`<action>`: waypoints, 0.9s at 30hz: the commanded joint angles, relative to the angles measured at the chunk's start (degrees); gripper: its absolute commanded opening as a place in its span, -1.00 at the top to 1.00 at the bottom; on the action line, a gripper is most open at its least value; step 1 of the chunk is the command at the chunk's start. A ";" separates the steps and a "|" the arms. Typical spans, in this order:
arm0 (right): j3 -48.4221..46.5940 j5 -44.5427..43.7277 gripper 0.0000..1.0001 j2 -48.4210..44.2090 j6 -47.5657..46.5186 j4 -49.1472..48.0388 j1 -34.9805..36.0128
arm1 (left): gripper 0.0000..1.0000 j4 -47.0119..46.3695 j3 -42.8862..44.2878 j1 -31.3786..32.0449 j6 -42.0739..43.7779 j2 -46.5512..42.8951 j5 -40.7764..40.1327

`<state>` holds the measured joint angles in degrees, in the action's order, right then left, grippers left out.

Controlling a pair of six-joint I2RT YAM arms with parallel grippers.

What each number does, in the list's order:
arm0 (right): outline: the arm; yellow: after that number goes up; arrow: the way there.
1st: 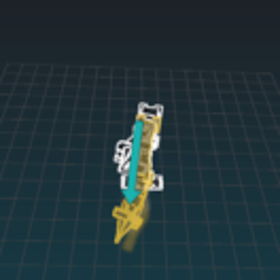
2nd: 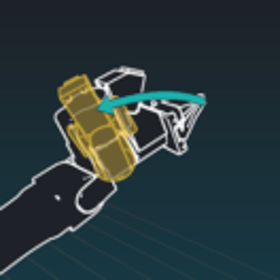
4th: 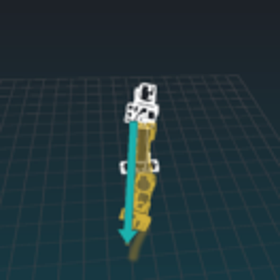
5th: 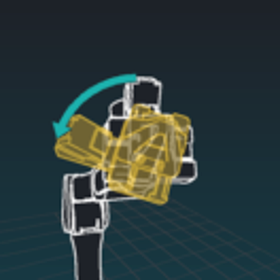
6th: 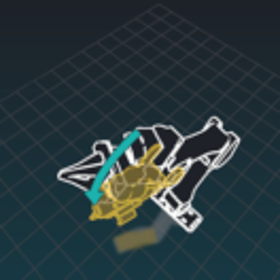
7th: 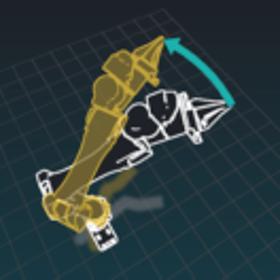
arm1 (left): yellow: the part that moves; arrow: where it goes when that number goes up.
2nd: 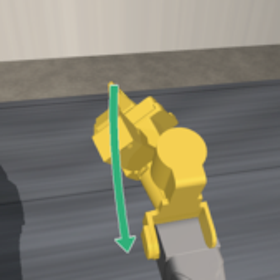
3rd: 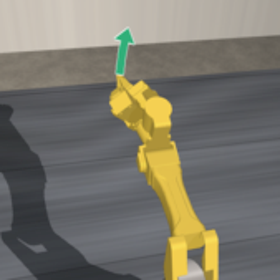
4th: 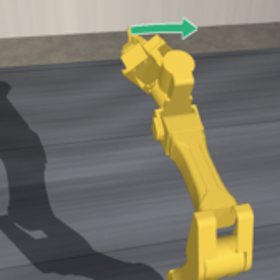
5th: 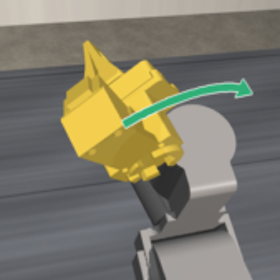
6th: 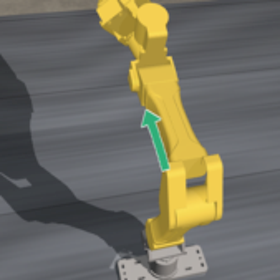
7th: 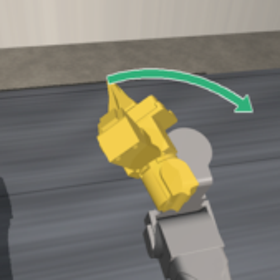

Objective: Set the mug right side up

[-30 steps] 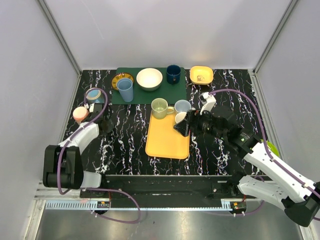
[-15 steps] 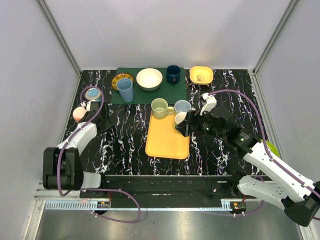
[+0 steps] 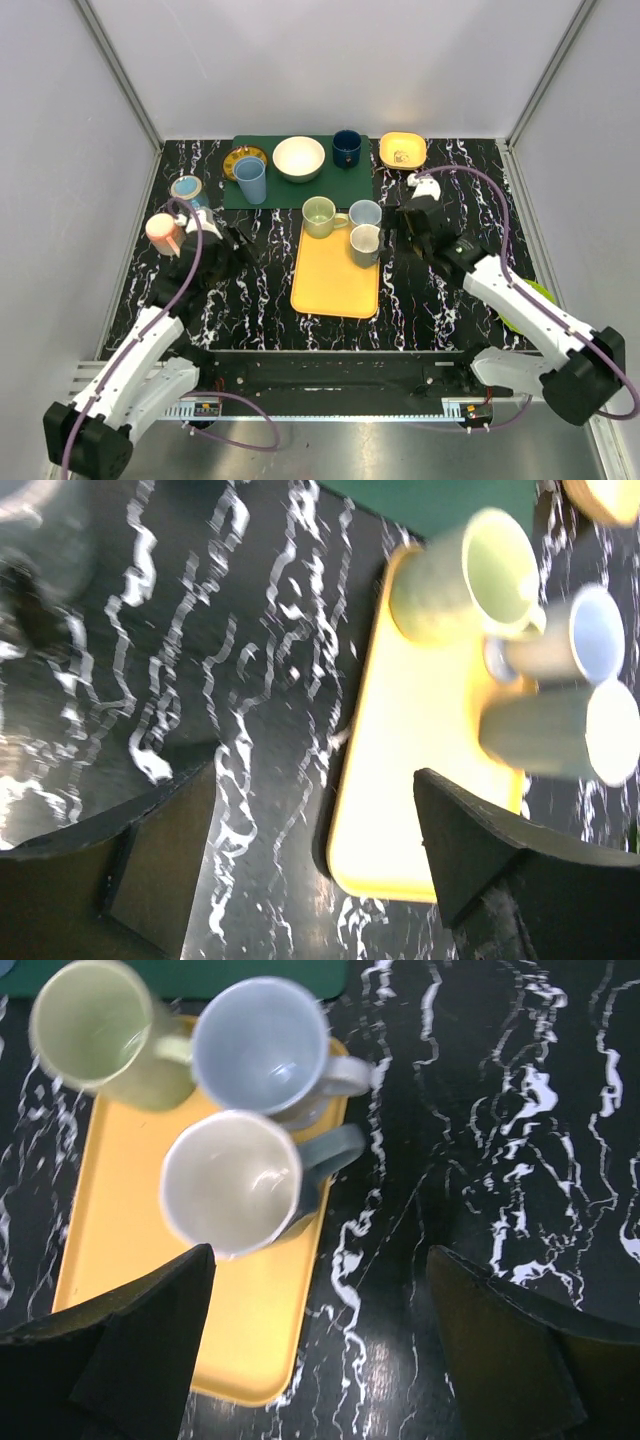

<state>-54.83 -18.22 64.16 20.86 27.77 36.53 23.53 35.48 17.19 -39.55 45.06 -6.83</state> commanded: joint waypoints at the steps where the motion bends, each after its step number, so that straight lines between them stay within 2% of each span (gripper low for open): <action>1: -4.58 2.73 -0.76 5.08 2.95 -4.65 -6.11 | -0.65 -3.48 -2.61 8.72 -4.13 -0.76 0.68; 4: -7.74 4.24 -0.47 10.34 4.45 -5.88 -8.76 | -0.63 -4.28 -3.40 13.47 -4.83 -0.41 -0.73; 5: -8.27 4.59 -0.33 11.59 4.45 -6.23 -8.93 | -0.63 -4.45 -3.93 14.35 -5.01 -0.32 -0.73; 6: -9.06 4.59 -0.07 12.91 4.62 -6.06 -9.46 | -0.62 -4.72 -4.19 15.41 -5.18 -0.23 -0.55; 9: -10.38 5.21 0.17 15.72 5.15 -7.37 -11.56 | -0.61 -5.51 -5.34 17.08 -5.62 -0.67 -0.38; 15: -13.72 10.74 0.35 21.88 5.15 -5.36 -14.39 | -0.60 -6.83 -6.83 18.05 -5.89 -0.24 0.15; 27: -11.88 15.40 0.31 28.38 3.40 -7.56 -14.39 | -0.59 -8.06 -6.66 19.72 -6.06 1.96 -0.64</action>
<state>-66.19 -4.91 91.50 25.34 22.35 21.98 18.48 28.49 36.29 -45.08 46.74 -6.66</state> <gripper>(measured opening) 0.348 0.802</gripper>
